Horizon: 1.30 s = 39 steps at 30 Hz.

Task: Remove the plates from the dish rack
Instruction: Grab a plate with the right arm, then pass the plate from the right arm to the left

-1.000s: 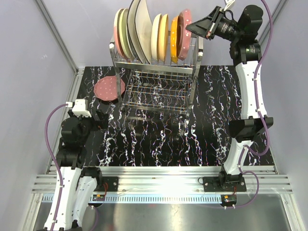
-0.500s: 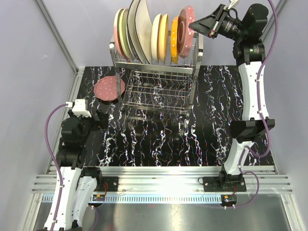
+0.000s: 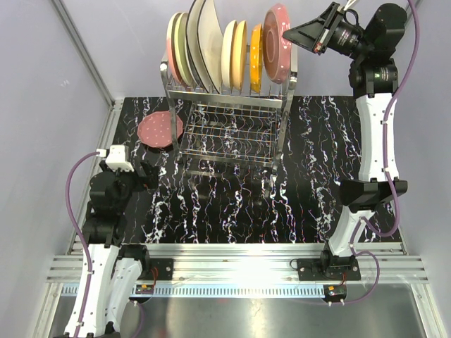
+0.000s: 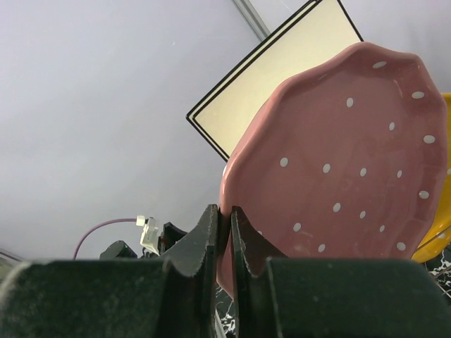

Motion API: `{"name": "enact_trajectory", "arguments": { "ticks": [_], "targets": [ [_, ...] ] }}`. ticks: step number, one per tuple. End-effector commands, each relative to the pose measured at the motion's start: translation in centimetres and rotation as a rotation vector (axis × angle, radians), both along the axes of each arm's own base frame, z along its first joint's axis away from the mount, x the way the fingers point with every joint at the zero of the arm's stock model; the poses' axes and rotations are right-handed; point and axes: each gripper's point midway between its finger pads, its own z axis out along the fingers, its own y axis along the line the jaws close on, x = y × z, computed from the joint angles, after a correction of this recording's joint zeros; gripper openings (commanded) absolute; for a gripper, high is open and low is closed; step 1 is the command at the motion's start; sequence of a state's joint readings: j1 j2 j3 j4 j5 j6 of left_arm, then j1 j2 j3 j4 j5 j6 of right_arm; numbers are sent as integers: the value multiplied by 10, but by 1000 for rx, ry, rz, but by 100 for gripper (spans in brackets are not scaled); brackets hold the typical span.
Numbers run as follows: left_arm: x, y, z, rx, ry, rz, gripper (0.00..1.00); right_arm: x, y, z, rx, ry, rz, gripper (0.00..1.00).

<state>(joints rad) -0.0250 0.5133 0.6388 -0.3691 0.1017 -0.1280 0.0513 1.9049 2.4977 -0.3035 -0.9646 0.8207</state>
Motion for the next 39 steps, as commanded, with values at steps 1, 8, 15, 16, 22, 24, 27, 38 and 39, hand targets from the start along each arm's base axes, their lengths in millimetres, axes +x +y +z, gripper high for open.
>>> {"name": "enact_trajectory", "arguments": {
  "ticks": [1,8,15,16,22,24,27,38,39],
  "targets": [
    [3,-2,15,9,-44,-16,99,-66,-5,75,17,-300,2,0],
    [4,-9,17,-13,-50,-47,99,-74,-5,79,24,-304,11,0],
    [6,-20,19,-56,-51,-99,99,-82,-7,83,50,-284,28,0],
    [6,-21,19,-58,-53,-101,99,-82,-8,83,54,-281,30,0],
    [7,-28,21,-97,-57,-128,99,-87,-14,88,101,-255,61,0],
    [6,-34,23,-126,-52,-148,99,-94,-13,91,114,-251,76,0],
    [4,-40,25,-172,-50,-170,99,-99,-23,95,126,-249,64,0],
    [-4,-65,49,-328,-47,-268,99,-131,-23,97,152,-234,89,0],
    [-4,-67,51,-343,-46,-275,99,-134,-23,97,151,-236,89,0]
  ]
}}
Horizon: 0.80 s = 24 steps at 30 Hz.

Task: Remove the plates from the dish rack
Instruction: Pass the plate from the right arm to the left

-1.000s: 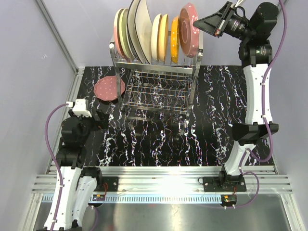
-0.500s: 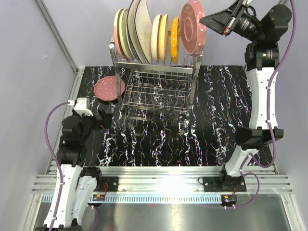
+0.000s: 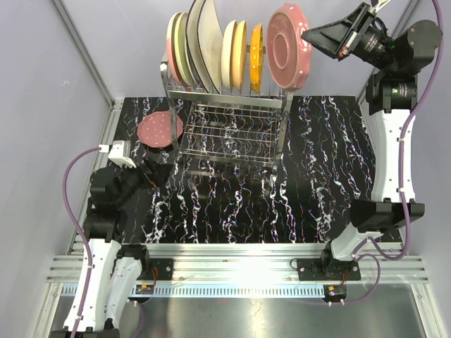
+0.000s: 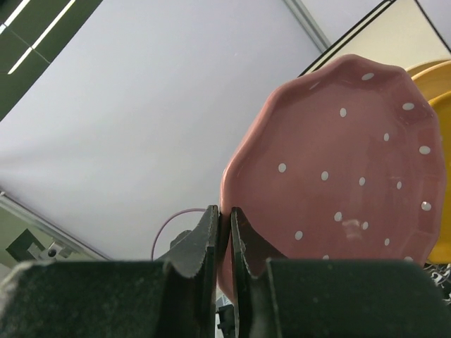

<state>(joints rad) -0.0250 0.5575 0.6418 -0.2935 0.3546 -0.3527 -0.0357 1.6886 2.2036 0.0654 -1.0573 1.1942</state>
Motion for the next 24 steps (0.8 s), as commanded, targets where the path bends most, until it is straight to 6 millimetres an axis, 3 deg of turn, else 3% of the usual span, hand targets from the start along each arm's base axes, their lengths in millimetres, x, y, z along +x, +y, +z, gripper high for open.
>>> {"name": "enact_trajectory", "arguments": {
  "ticks": [1,6,12,18,24],
  "targets": [
    [-4,-19,43,-102,-73,-85,99,-70,1,53,21,-253,-8,0],
    [-8,-32,62,-284,-9,-104,99,-92,2,53,22,-265,-8,0],
    [-13,-47,90,-519,83,-141,99,-106,3,37,14,-233,1,0],
    [-20,-59,125,-722,170,-183,99,-114,6,10,1,-158,48,0],
    [-20,-71,150,-799,198,-201,99,-115,8,-37,-41,-63,86,0]
  ]
}}
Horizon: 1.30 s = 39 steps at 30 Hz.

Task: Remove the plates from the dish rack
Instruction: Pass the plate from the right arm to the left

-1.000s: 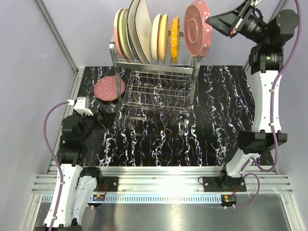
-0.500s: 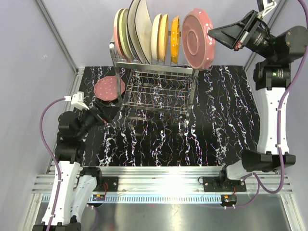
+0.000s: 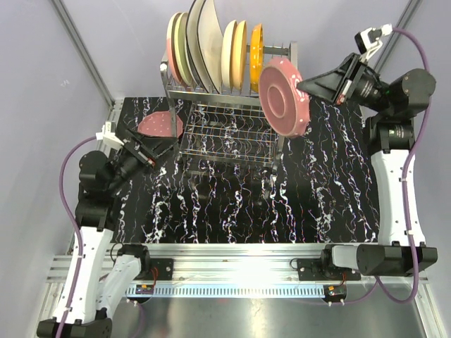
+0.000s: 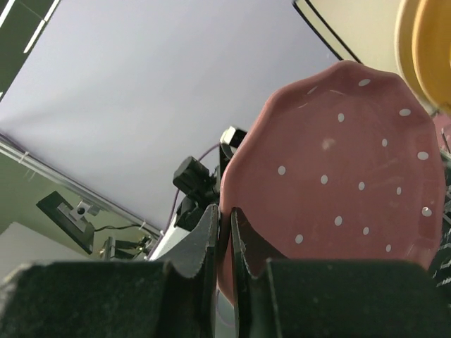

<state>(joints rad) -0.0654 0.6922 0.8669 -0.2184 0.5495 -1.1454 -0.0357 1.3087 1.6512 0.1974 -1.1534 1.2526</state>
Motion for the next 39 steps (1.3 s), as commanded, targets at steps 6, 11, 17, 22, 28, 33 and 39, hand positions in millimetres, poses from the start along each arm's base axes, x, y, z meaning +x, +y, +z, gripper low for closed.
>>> {"name": "enact_trajectory", "arguments": {
  "ticks": [6,11,17,22,28,33,39],
  "targets": [
    [3,-51,23,-100,98,-94,99,-38,6,-24,-40,-85,30,0],
    [1,-100,19,-105,162,-177,99,-45,16,-62,-82,-19,72,0],
    [13,-134,6,-141,247,-206,99,-54,28,-110,-134,44,113,0],
    [13,-145,-8,-158,296,-210,99,-55,38,-160,-201,101,142,0],
    [16,-153,-39,-175,373,-203,99,-57,54,-205,-248,119,210,0],
    [17,-169,-63,-181,436,-234,99,-60,65,-221,-281,108,234,0],
    [10,-190,-82,-142,512,-296,99,-56,73,-240,-358,36,220,0]
  ]
}}
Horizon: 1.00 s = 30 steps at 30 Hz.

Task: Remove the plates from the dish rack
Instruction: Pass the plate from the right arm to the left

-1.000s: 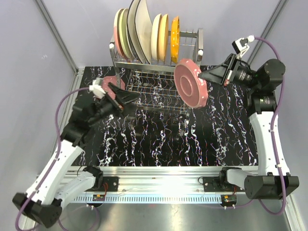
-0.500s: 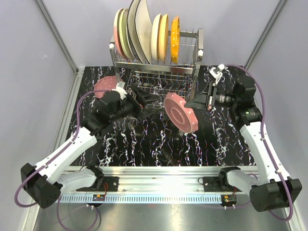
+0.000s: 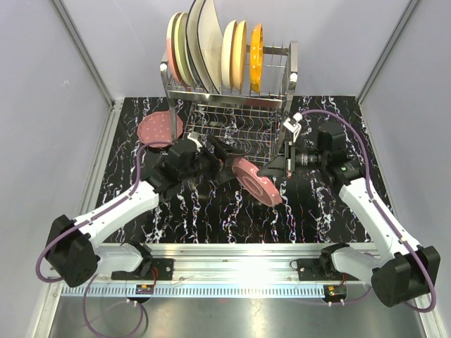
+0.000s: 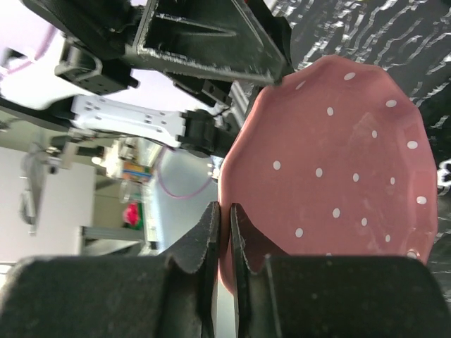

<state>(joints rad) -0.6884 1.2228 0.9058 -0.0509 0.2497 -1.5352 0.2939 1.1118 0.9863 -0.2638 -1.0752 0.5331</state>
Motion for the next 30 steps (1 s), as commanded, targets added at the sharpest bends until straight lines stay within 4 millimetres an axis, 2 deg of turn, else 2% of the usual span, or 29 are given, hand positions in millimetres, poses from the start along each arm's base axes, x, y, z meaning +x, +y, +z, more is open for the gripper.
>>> {"name": "enact_trajectory", "arguments": {
  "ticks": [1,6,7,9,13,16,17,19,20,22,27,28,29,30],
  "targets": [
    [-4,-12,13,-39,-13,-41,99,1,7,17,-5,-204,36,0],
    [0,-14,0,-5,9,-40,99,-3,18,11,-73,-296,68,0],
    [0,-15,-3,0,14,-42,96,-1,18,3,-123,-335,62,0],
    [0,-17,-10,13,22,-57,93,-7,22,-1,-161,-374,84,0],
    [-7,-20,-34,70,48,-106,76,-2,21,-10,-241,-483,68,0],
    [-12,-20,-46,97,38,-142,61,-3,22,-15,-271,-528,84,0],
    [-14,-20,-50,103,37,-152,53,-3,22,-16,-278,-535,85,0],
    [-14,-21,-54,112,11,-174,42,-6,25,-20,-304,-566,108,0],
    [-16,-21,-54,112,1,-183,31,-6,26,-21,-313,-578,114,0],
    [-16,-23,-56,116,-20,-206,25,-8,29,-25,-338,-605,134,0],
    [-25,-29,-57,67,-72,-278,22,-11,33,-31,-360,-648,172,0],
    [-24,-33,-51,36,-115,-294,21,-12,33,-31,-361,-653,174,0],
    [-28,-35,-50,18,-130,-317,19,-11,32,-29,-361,-660,171,0],
    [-28,-36,-46,-11,-174,-327,11,-13,33,-30,-363,-666,178,0]
  ]
}}
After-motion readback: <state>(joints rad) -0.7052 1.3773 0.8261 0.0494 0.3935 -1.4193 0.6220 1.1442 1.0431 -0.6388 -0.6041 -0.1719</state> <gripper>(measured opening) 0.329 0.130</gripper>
